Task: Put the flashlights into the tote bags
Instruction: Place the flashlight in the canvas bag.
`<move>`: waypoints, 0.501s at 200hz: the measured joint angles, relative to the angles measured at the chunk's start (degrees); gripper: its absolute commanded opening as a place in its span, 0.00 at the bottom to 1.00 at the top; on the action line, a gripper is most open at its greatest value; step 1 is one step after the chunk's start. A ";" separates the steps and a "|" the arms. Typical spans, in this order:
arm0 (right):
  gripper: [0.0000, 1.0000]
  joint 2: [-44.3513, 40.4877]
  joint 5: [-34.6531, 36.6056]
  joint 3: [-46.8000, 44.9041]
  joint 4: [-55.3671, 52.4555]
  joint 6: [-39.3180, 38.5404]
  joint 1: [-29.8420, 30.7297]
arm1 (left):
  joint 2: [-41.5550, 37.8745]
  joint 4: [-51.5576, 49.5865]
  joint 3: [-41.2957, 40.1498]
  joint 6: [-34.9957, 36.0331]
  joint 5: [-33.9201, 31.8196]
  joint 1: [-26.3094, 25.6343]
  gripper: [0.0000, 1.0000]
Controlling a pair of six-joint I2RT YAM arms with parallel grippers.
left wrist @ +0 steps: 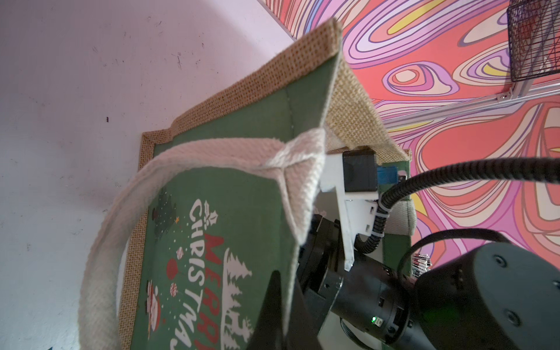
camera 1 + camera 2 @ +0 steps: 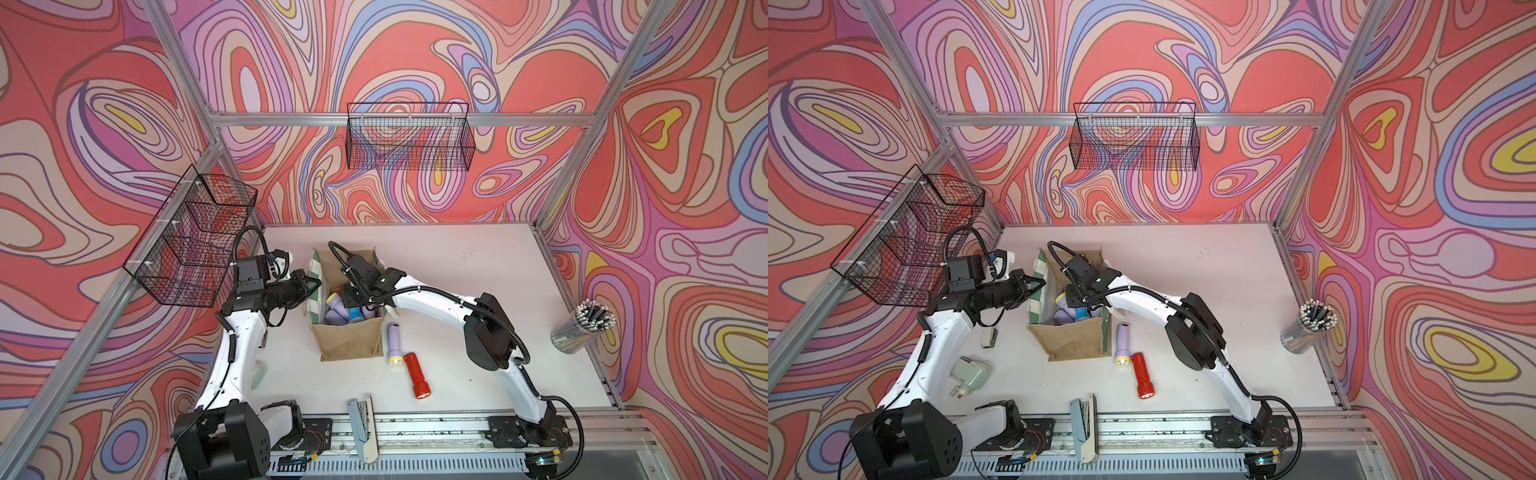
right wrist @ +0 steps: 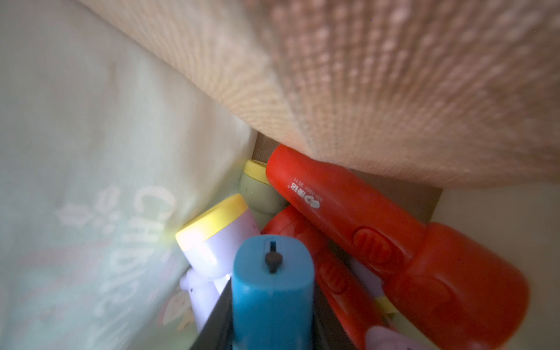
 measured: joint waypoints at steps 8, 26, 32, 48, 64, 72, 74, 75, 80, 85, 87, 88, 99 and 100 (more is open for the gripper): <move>0.27 0.00 -0.15 0.22 -0.11 0.00 0.02 | 0.00 0.02 0.00 0.02 0.00 0.00 0.00; 0.26 0.00 -0.57 0.98 -0.13 0.09 0.13 | 0.00 0.02 0.00 0.00 0.00 0.00 0.00; 0.26 0.00 -0.90 1.22 -0.11 0.31 0.17 | 0.00 0.04 0.00 0.00 0.00 0.00 0.00; 0.25 0.00 -2.01 1.79 -0.02 0.87 0.46 | 0.00 0.07 0.00 0.00 0.02 0.00 0.00; 0.25 0.00 -2.73 1.88 0.31 1.18 0.87 | 0.00 0.09 -0.02 -0.02 0.04 0.00 0.00; 0.26 0.07 -3.15 1.99 0.28 1.38 1.16 | 0.00 0.11 -0.04 -0.13 0.11 0.00 0.00; 0.25 0.15 -3.34 2.10 0.24 1.44 1.22 | 0.00 0.11 -0.04 -0.17 0.11 0.00 0.00; 0.25 0.17 -3.39 2.14 0.22 1.46 1.25 | 0.00 0.11 -0.04 -0.17 0.11 0.00 0.00; 0.26 0.42 -3.76 2.58 0.17 1.57 1.44 | 0.00 0.13 -0.04 -0.22 0.11 0.00 0.00; 0.26 0.74 -4.09 3.13 0.20 1.66 1.60 | 0.00 0.13 -0.07 -0.24 0.11 0.00 0.00; 0.26 0.85 -4.24 3.30 0.17 1.70 1.66 | 0.00 0.13 -0.07 -0.26 0.13 0.00 0.00; 0.26 0.98 -4.35 3.50 0.20 1.73 1.73 | 0.00 0.13 -0.07 -0.28 0.13 0.00 0.00; 0.28 1.75 -5.16 4.66 0.26 1.95 2.08 | -0.02 0.15 -0.13 -0.44 0.13 0.00 0.00; 0.28 1.86 -5.33 4.83 0.24 1.97 2.16 | -0.02 0.17 -0.13 -0.44 0.13 0.00 0.00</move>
